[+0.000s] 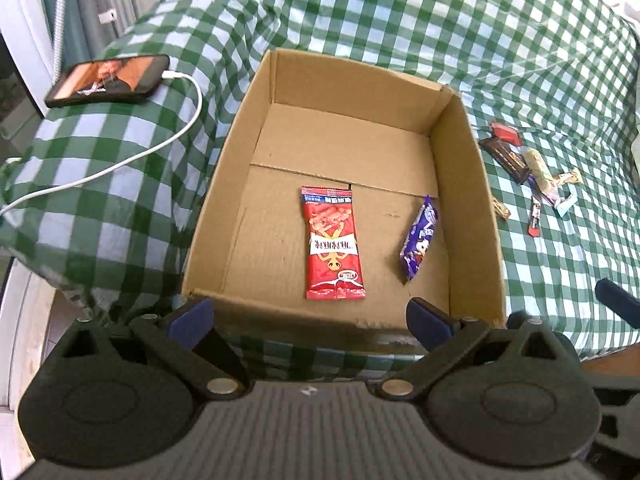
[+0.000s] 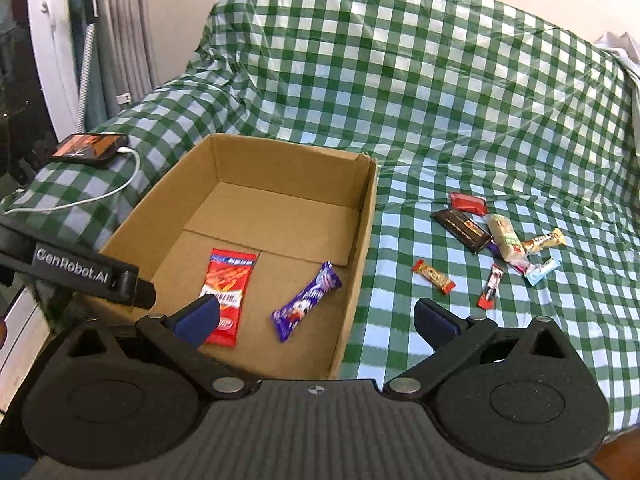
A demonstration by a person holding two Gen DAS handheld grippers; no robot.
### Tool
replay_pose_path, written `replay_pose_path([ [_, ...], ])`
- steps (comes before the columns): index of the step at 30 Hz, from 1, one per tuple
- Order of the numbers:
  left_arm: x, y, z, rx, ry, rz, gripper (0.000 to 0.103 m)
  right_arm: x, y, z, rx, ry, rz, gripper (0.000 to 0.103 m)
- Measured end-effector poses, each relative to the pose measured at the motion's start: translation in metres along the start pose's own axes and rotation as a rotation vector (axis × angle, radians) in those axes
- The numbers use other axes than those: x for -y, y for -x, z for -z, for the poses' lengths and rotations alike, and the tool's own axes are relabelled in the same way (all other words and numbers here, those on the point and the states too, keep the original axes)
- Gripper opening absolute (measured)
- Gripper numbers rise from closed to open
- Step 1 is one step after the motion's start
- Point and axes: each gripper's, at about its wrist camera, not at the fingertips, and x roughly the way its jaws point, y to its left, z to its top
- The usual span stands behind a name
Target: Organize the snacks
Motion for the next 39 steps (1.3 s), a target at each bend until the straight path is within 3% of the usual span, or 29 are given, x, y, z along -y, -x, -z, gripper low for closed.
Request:
replay_pose_path([
  [6,0.011,0.028,0.021,0.082,-0.023,-0.006,0.103,-0.008,0.025,0.019,0.017,0.036,0.017,0.102],
  [11,0.023,0.041,0.023,0.104,-0.084,-0.016,0.103,-0.005,0.044,0.022,0.09,0.008,0.028,0.102],
  [14,0.024,0.053,0.03,0.153,-0.068,-0.015,0.103,-0.004,0.048,0.024,0.084,0.004,0.031,0.102],
  [39,0.026,0.089,0.055,0.22,-0.103,-0.024,0.103,-0.02,0.086,0.032,0.163,0.043,0.032,0.102],
])
